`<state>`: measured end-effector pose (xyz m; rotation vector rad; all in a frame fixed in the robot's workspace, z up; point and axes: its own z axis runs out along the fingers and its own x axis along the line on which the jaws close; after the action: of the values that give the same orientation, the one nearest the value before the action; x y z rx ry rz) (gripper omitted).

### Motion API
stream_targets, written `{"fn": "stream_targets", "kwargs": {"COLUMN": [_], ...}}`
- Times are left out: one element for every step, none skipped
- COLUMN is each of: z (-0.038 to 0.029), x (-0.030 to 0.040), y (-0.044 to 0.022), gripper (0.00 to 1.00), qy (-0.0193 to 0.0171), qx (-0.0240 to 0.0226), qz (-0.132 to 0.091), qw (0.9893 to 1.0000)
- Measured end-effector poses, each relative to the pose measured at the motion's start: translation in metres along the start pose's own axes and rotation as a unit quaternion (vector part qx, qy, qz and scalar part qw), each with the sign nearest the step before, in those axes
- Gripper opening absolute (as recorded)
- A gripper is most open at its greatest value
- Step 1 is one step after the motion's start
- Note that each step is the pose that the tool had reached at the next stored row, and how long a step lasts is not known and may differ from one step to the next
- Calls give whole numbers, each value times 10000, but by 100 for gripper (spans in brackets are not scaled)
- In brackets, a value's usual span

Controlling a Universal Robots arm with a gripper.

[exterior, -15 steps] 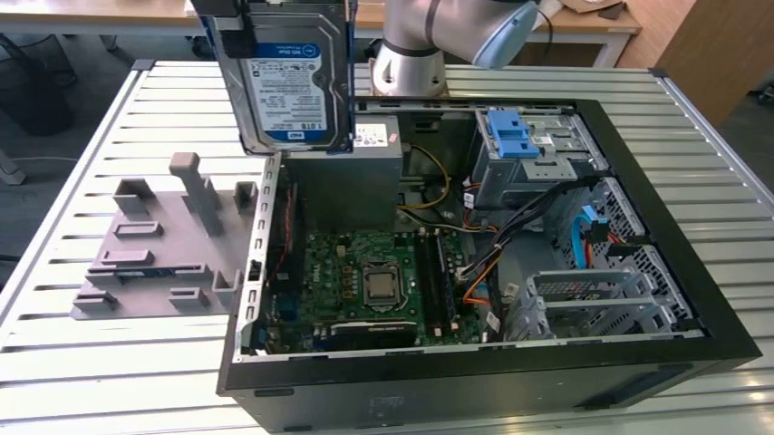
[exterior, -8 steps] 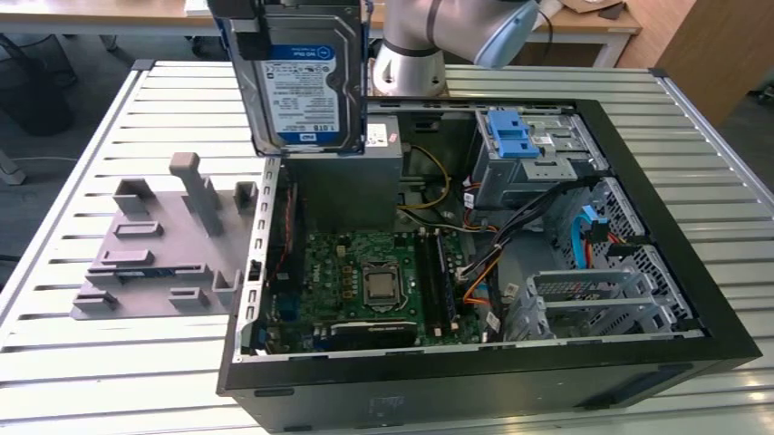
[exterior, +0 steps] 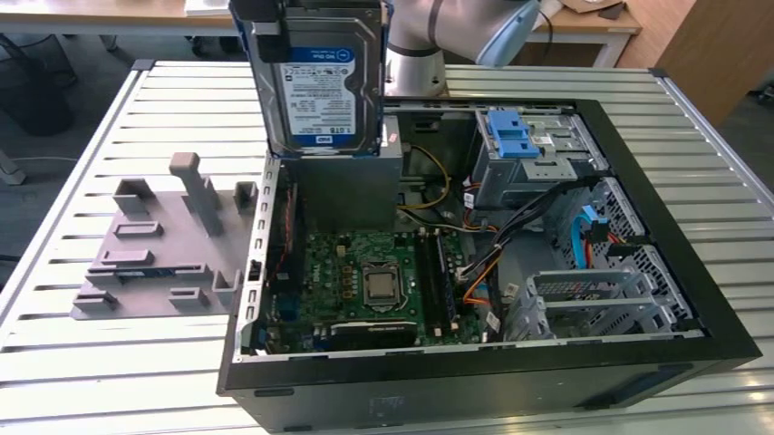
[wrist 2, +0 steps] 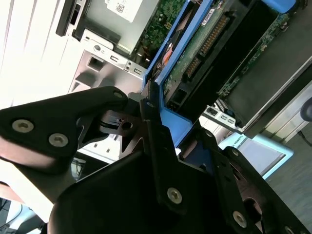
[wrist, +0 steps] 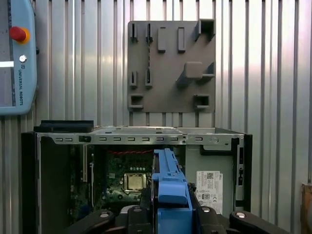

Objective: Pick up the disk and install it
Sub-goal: 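Pick up the disk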

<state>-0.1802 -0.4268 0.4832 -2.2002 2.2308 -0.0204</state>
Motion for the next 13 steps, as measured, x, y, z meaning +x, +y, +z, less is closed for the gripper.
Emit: {"fn": "stream_targets", "kwargs": {"z": [0,0,0,1,1,2,2,2,3,3,3,3,4], "x": [4,7,11,15,19,22,25,29,33,36,40,43,46], "y": [-19,-37,-56,-74,-92,-110,-128,-147,-166,-187,-206,-225,-244], "gripper": [36,36,36,36,36,36,36,36,36,36,36,36,36], "qy": [0,0,0,0,0,0,0,0,0,0,0,0,0], "qx": [0,0,-1,0,-1,0,-1,-1,-1,-1,-1,-1,-1], "qz": [0,0,0,0,0,0,0,0,0,0,-1,0,0], "qw": [10000,10000,10000,10000,10000,10000,10000,10000,10000,10000,10000,10000,10000]}}
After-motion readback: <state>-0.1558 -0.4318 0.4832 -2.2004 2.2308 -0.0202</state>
